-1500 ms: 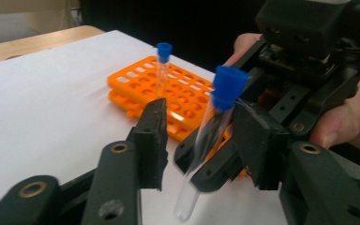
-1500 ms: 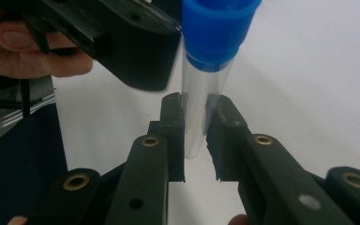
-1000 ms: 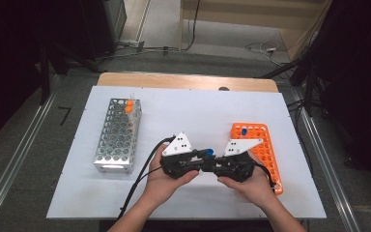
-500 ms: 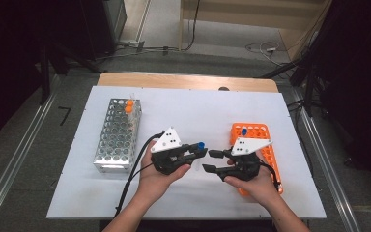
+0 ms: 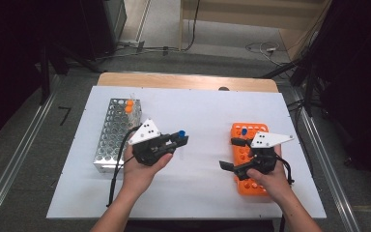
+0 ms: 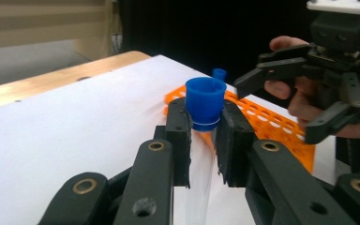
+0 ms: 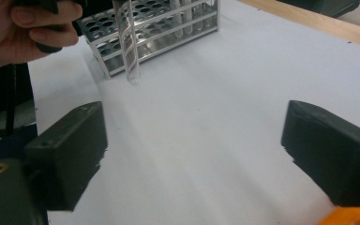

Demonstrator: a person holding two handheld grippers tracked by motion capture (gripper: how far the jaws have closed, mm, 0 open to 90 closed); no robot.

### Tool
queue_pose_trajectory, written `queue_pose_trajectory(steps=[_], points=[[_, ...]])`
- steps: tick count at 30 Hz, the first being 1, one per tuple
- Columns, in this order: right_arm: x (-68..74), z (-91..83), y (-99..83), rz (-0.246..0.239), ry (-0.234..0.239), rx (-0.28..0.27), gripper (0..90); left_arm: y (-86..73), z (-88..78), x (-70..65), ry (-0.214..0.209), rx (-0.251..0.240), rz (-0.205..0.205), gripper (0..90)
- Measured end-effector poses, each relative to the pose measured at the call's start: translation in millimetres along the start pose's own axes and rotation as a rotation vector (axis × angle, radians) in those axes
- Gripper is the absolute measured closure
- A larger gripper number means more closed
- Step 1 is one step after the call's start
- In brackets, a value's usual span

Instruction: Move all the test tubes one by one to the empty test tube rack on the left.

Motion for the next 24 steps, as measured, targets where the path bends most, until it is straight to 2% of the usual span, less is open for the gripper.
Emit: queue_pose_trajectory(steps=[1, 6, 14, 24], points=[[-2.4, -2.2, -0.4, 0.001, -0.001, -0.001, 0.0, 0.3, -3.8, 5.2, 0.016, -0.005, -0.003, 77.2], [-16.3, -13.1, -4.0, 0.024, 0.005, -0.016, 0.0, 1.4, -23.9, 29.5, 0.082, -0.038, -0.038, 77.2], [-33.0, -29.0, -8.2, 0.051, -0.024, -0.046, 0.0, 3.3, -51.1, 61.5, 0.186, -0.079, -0.060, 77.2], [-48.5, -38.3, -16.7, 0.069, -0.065, -0.030, 0.0, -0.2, -71.0, 96.2, 0.309, -0.112, -0.088, 77.2]])
Point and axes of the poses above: each handheld gripper's, and its own axes: z roughly forward along the jaws, y roughly out of its top, x roughly to its left, the point moved 4 cm from there along z, roughly forward along the jaws, and after that the axes turned 2 degrees about -x, right-handed, at the moved point
